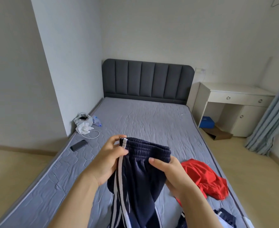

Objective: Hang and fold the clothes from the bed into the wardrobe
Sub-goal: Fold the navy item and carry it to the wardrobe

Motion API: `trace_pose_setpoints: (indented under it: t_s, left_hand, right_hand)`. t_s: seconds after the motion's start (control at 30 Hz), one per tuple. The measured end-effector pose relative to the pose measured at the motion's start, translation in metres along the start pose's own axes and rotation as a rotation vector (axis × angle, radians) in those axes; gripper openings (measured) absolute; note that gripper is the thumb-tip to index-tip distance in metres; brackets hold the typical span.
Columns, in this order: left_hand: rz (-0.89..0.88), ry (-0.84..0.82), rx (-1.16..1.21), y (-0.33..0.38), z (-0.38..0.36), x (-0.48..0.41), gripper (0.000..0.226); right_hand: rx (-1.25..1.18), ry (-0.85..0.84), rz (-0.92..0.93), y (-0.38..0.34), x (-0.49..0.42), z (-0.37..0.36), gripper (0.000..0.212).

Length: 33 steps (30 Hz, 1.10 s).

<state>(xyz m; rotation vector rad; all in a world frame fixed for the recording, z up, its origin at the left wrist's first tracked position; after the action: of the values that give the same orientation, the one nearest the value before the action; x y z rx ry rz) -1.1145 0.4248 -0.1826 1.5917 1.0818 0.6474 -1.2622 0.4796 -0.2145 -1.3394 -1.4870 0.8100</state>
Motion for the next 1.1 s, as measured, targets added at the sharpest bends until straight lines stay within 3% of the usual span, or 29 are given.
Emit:
trace_pose_setpoints:
  t_s: [0.1, 0.2, 0.43, 0.53, 0.6, 0.77, 0.9, 1.0, 1.1]
  left_hand:
    - [0.102, -0.111, -0.699, -0.009, 0.008, -0.009, 0.066]
    - [0.078, -0.019, -0.769, 0.009, 0.016, -0.024, 0.078]
    - [-0.289, 0.159, -0.991, 0.126, 0.005, -0.062, 0.049]
    - [-0.374, 0.191, -1.203, 0.178, -0.009, -0.078, 0.021]
    - [-0.410, 0.206, -1.305, 0.208, -0.019, -0.086, 0.016]
    - [-0.535, 0.271, -1.192, 0.280, -0.039, -0.093, 0.012]
    - [-0.283, 0.083, -0.869, 0.296, -0.045, -0.097, 0.009]
    - [-0.309, 0.024, -0.756, 0.322, -0.044, -0.090, 0.013]
    - [-0.333, 0.001, -0.659, 0.329, -0.039, -0.080, 0.012]
  right_hand:
    - [0.107, 0.141, 0.072, -0.016, -0.007, 0.002, 0.016]
    - [0.227, 0.166, 0.139, -0.039, -0.012, -0.008, 0.019]
    - [0.527, 0.266, 0.407, -0.146, -0.022, -0.023, 0.016]
    - [0.599, 0.377, 0.527, -0.198, -0.025, -0.031, 0.007]
    - [0.625, 0.424, 0.590, -0.229, -0.024, -0.037, 0.006]
    - [0.505, 0.477, 0.708, -0.291, -0.013, -0.052, 0.014]
    - [0.479, 0.416, 0.740, -0.316, 0.000, -0.069, 0.012]
    - [0.401, 0.372, 0.738, -0.332, 0.012, -0.076, 0.012]
    - [0.342, 0.265, 0.611, -0.342, 0.016, -0.084, 0.015]
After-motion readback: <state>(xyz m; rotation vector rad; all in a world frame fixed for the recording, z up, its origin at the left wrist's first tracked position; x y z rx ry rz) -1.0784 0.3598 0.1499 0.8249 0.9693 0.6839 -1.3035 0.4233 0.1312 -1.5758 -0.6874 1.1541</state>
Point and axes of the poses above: each hand's wrist, its own x-axis away from the middle knuckle, its own z-axis out of the back of the hand, y = z × x, the point moved 8 cm from there along -x, towards the middle knuckle, and after that the axes turned 7 degrees about -z, right-handed, at the moved point
